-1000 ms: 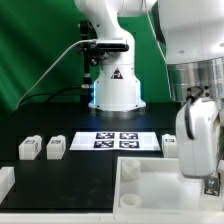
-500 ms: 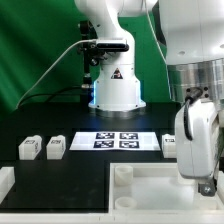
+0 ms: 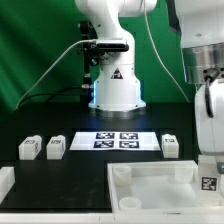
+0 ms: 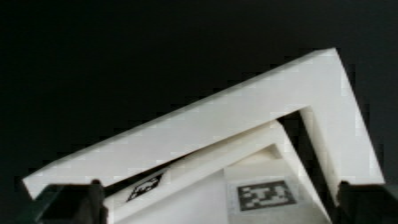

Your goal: Assemble one leg

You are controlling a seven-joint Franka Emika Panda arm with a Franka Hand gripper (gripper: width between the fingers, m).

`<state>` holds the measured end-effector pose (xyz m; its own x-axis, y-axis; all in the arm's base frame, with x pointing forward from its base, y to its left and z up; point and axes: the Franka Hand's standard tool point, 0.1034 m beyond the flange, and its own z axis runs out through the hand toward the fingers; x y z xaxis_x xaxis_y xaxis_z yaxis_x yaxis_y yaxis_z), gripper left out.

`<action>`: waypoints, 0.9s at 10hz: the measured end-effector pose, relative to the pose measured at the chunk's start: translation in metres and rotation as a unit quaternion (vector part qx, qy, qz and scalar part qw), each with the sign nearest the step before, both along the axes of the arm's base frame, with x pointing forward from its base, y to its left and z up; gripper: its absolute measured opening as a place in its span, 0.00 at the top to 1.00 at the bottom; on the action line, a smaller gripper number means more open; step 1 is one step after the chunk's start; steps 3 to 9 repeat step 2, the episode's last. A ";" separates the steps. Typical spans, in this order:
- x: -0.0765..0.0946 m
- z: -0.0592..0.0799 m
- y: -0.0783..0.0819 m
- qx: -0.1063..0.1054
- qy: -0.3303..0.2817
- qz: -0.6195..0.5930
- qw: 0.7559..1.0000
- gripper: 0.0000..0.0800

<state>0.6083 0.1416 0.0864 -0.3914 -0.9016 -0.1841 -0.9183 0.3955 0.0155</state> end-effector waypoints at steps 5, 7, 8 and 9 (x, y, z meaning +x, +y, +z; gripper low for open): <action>0.000 -0.001 0.000 0.000 0.001 0.001 1.000 0.19; 0.000 -0.001 0.000 0.000 0.001 0.001 1.000 0.19; 0.000 -0.001 0.000 0.000 0.001 0.001 1.000 0.19; 0.000 -0.001 0.000 0.000 0.001 0.001 1.000 0.19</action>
Offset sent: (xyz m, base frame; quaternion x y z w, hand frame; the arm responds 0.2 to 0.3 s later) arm 0.0000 0.0000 0.0000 0.0000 0.0000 0.0000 1.0000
